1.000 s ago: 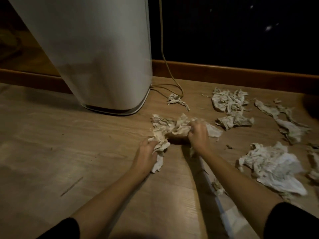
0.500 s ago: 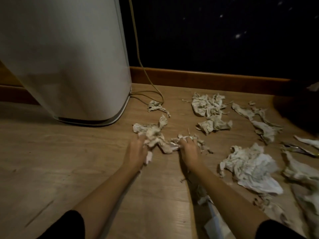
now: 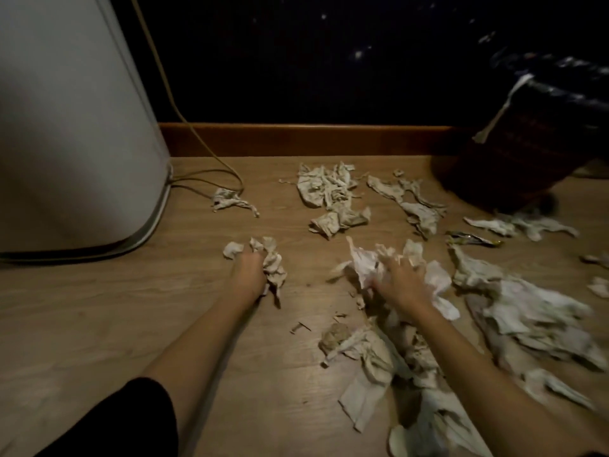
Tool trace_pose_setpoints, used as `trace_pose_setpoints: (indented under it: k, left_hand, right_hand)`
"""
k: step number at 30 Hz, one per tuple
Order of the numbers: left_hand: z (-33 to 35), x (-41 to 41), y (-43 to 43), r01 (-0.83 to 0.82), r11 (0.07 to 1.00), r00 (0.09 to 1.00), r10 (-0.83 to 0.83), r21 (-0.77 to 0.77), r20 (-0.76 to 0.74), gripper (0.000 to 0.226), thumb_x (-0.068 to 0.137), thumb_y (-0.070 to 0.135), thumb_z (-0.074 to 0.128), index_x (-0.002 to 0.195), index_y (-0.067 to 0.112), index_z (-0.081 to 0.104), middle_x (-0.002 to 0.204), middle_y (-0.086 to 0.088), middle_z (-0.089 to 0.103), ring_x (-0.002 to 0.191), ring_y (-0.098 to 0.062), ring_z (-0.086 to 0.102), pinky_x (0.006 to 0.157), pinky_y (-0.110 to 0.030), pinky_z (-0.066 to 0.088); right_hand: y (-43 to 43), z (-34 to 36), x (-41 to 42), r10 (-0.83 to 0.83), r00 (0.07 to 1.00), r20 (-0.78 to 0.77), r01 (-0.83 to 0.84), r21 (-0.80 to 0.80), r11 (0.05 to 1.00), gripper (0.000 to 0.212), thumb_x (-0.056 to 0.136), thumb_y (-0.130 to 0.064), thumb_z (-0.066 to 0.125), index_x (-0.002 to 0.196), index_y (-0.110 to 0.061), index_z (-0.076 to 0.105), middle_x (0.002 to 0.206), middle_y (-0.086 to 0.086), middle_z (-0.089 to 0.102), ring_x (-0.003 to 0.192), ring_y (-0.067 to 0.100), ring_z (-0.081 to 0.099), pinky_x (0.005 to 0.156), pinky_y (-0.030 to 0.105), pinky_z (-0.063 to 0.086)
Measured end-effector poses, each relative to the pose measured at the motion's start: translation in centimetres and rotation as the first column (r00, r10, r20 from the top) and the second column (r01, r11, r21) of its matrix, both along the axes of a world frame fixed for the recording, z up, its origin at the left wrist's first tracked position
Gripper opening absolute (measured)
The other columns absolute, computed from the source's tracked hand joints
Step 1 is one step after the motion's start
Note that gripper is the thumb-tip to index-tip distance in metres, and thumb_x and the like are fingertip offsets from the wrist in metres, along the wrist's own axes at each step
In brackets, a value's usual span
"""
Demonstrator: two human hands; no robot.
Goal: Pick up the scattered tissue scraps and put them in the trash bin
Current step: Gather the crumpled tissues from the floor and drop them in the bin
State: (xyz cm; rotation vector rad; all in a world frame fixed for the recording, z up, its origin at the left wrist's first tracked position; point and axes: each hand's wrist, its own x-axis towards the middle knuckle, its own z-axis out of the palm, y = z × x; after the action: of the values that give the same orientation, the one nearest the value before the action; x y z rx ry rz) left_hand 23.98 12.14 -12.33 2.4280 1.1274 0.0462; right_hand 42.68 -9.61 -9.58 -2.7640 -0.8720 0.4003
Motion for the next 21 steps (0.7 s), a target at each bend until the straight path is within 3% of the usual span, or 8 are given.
trace_pose_setpoints:
  k: [2,6,10,13,15,17,19,21]
  left_hand:
    - [-0.7,-0.1,-2.9,0.014,1.0,0.994,-0.013,-0.013,0.112,0.046,0.073,-0.007,0.052,0.117,0.004,0.057,0.123,-0.03,0.046,0.107,-0.045,0.05,0.089,-0.048,0.049]
    - [0.4,-0.1,-9.0,0.053,0.998,0.959,-0.039,-0.041,0.28,0.051,0.078,-0.005,0.048,0.127,0.01,0.052,0.126,-0.028,0.045,0.115,-0.043,0.046,0.098,-0.041,0.042]
    - [1.9,1.2,-15.9,0.252,0.964,0.96,-0.237,-0.09,0.148,0.057,0.087,0.019,0.048,0.139,0.029,0.028,0.139,-0.02,0.032,0.129,-0.039,0.032,0.106,-0.049,0.038]
    - [2.1,1.8,-20.0,0.486,0.871,0.872,-0.489,-0.076,-0.027,0.069,0.083,0.047,0.048,0.14,0.046,0.009,0.155,-0.019,0.009,0.141,-0.042,0.009,0.113,-0.058,0.021]
    - [1.6,1.9,-21.6,0.579,0.812,0.802,-0.584,-0.073,-0.13,0.074,0.078,0.058,0.051,0.138,0.052,0.008,0.158,-0.014,-0.002,0.142,-0.043,0.001,0.113,-0.061,0.01]
    - [0.9,2.3,-22.0,0.619,0.785,0.765,-0.612,-0.034,-0.203,0.068,0.08,0.056,0.055,0.138,0.049,0.018,0.158,-0.014,0.004,0.141,-0.042,0.006,0.113,-0.06,0.012]
    - [0.6,2.6,-21.5,0.596,0.803,0.796,-0.59,0.012,-0.137,0.054,0.088,0.044,0.053,0.136,0.045,0.029,0.152,-0.014,0.025,0.135,-0.04,0.022,0.109,-0.052,0.024]
    - [0.3,2.5,-20.2,0.55,0.835,0.835,-0.55,0.023,-0.026,0.045,0.091,0.031,0.051,0.133,0.042,0.038,0.141,-0.013,0.041,0.127,-0.037,0.034,0.103,-0.043,0.034]
  right_hand:
    - [-2.3,-2.1,-1.4,0.069,0.994,0.084,-0.06,-0.102,0.993,0.051,0.088,-0.045,0.056,0.134,-0.026,0.043,0.14,0.012,0.041,0.131,0.039,0.03,0.105,0.053,0.028]
    - [-3.9,-3.4,-2.3,0.061,0.988,0.14,-0.07,0.066,0.995,0.027,0.087,-0.019,0.059,0.113,-0.024,0.059,0.12,0.01,0.054,0.103,0.041,0.044,0.084,0.046,0.043]
    - [-4.2,-0.5,0.2,0.057,0.993,-0.108,-0.031,0.23,0.973,0.023,0.081,0.003,0.057,0.093,-0.013,0.069,0.11,0.015,0.061,0.106,0.035,0.056,0.084,0.031,0.041]
    - [-5.4,2.6,1.5,0.015,0.976,-0.217,0.056,0.316,0.947,0.031,0.079,0.01,0.054,0.089,-0.014,0.071,0.116,0.012,0.065,0.097,0.023,0.062,0.07,0.02,0.051]
    - [-6.9,4.3,1.4,-0.006,0.977,-0.214,0.09,0.383,0.92,0.03,0.08,0.01,0.053,0.093,-0.011,0.072,0.116,0.009,0.065,0.093,0.019,0.061,0.062,0.015,0.048]
    - [-8.9,4.9,0.9,-0.068,0.98,-0.185,0.141,0.412,0.9,0.025,0.084,0.0,0.057,0.099,-0.014,0.07,0.117,0.009,0.064,0.104,0.022,0.06,0.074,0.024,0.047]
    - [-11.3,4.2,0.1,-0.079,0.976,-0.201,0.15,0.368,0.918,0.026,0.086,-0.018,0.062,0.112,-0.019,0.064,0.126,0.013,0.057,0.117,0.029,0.054,0.086,0.033,0.046]
    - [-14.0,2.6,-1.4,-0.024,0.947,-0.32,0.064,0.116,0.991,0.06,0.08,-0.044,0.068,0.134,-0.03,0.044,0.149,0.015,0.03,0.137,0.037,0.03,0.104,0.045,0.037]
